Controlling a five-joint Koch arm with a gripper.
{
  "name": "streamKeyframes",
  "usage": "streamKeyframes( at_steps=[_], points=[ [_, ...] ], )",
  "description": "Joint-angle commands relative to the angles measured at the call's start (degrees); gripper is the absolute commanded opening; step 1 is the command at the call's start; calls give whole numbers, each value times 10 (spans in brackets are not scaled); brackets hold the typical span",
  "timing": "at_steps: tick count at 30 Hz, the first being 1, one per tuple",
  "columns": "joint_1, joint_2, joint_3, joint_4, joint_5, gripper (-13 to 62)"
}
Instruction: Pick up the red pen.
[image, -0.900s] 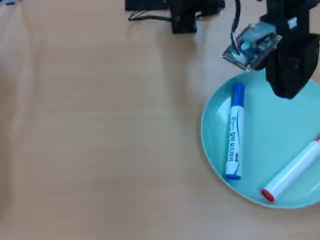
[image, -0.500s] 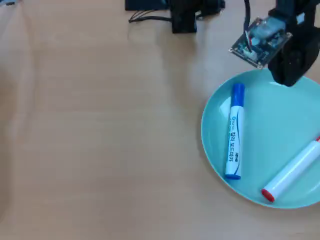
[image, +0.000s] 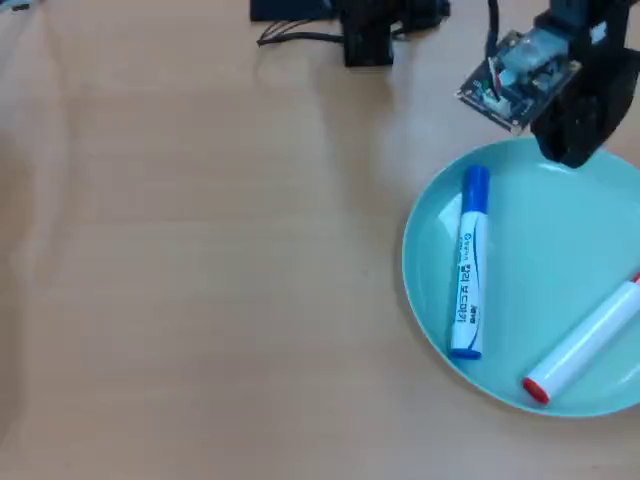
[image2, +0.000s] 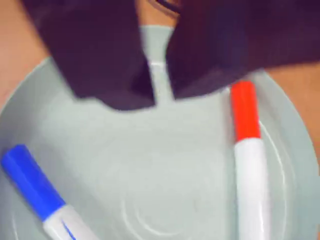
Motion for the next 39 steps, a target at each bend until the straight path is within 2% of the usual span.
streamKeyframes(
  at_steps=[1,8,15,21,24,29,35,39],
  points=[
    [-5,41,-76,12,-27,25],
    [-21,29,-156,1,-33,80],
    [-34,-110,-209,-103,-91,182],
    [-38,-221,-209,-242,-99,192],
    [-38,-230,-208,-255,-102,200],
    [-33,-268,-208,-257,-102,271],
    [-20,-299,-209,-264,-102,287],
    [-16,-308,-207,-264,-102,329]
  ],
)
